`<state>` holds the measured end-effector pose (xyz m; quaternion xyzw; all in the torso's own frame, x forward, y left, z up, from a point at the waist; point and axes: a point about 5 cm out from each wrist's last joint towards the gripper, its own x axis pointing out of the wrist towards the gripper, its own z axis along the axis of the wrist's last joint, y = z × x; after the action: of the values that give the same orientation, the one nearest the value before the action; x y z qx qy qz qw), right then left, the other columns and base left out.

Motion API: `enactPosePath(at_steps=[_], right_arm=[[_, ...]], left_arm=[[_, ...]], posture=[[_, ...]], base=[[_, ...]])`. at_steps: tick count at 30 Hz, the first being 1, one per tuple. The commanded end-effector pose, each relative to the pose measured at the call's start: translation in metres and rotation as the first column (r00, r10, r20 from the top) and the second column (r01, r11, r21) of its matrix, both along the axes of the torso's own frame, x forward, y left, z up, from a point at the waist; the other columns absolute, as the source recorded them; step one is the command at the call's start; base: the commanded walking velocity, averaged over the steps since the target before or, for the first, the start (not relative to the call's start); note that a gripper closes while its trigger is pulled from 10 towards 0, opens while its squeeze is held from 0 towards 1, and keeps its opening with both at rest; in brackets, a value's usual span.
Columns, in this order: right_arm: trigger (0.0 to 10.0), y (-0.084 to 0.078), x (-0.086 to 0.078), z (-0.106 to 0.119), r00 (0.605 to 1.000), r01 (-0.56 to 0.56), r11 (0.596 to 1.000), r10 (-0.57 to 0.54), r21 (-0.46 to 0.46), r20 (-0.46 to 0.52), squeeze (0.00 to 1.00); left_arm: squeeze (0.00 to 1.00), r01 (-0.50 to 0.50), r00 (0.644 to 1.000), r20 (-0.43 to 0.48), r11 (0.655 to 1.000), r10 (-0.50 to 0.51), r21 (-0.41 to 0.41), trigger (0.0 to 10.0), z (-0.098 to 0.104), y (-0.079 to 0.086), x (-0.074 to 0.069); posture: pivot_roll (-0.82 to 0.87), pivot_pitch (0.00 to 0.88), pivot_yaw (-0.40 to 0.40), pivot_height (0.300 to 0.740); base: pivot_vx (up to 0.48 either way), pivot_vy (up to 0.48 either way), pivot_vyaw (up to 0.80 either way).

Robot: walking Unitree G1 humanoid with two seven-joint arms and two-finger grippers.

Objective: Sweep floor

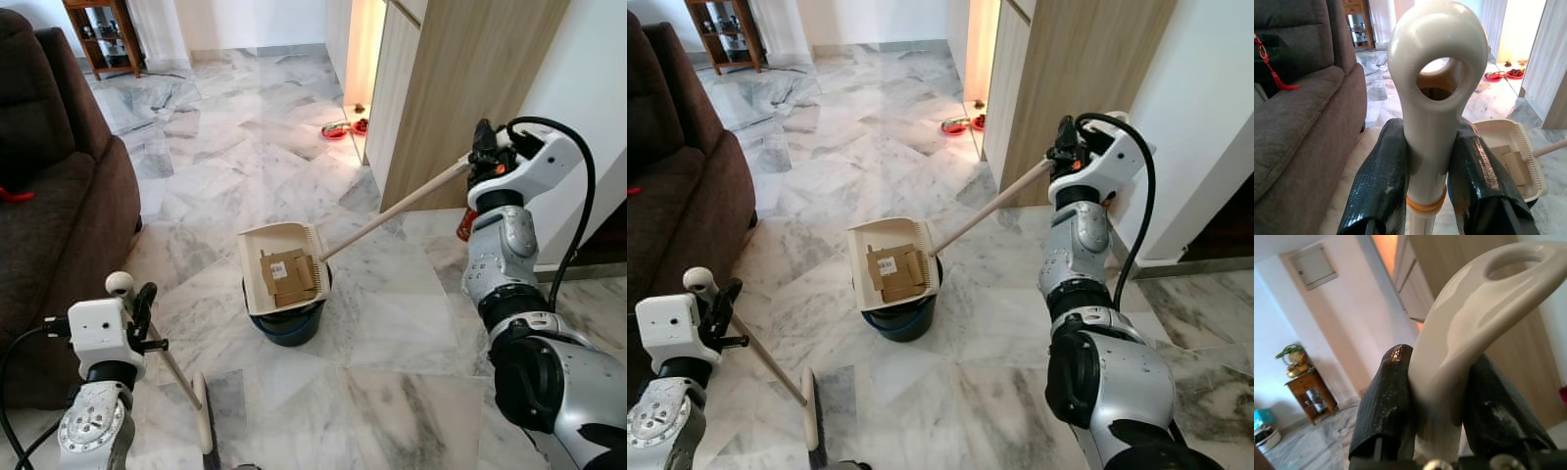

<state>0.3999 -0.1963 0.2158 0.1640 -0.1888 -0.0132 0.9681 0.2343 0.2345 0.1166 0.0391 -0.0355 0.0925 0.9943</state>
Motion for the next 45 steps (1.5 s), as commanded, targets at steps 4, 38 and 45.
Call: enactPosePath(at_steps=[4,38,45], right_arm=[[10.0,0.012,0.0,0.017,0.997,-0.019,0.996,0.026,-0.087,0.08,0.0],[10.0,0.036,-0.003,0.071,0.954,-0.058,0.993,0.085,-0.1,0.289,0.0],[10.0,0.036,-0.003,0.068,0.957,-0.067,0.993,0.092,-0.099,0.277,0.0]], left_arm=[[0.0,-0.009,0.998,0.055,1.0,0.008,0.016,10.0,0.01,0.001,0.002],[0.0,0.013,0.998,0.061,0.999,-0.015,0.032,10.0,0.013,0.0,0.006],[0.0,0.008,0.998,0.059,0.999,-0.01,0.035,10.0,0.012,0.0,0.005]], posture=[[0.21,0.061,-0.018,0.74],[0.21,0.056,-0.006,0.74],[0.21,0.061,-0.011,0.74]], base=[[0.0,0.0,0.0],[0.008,0.0,0.0],[0.271,0.0,0.0]])
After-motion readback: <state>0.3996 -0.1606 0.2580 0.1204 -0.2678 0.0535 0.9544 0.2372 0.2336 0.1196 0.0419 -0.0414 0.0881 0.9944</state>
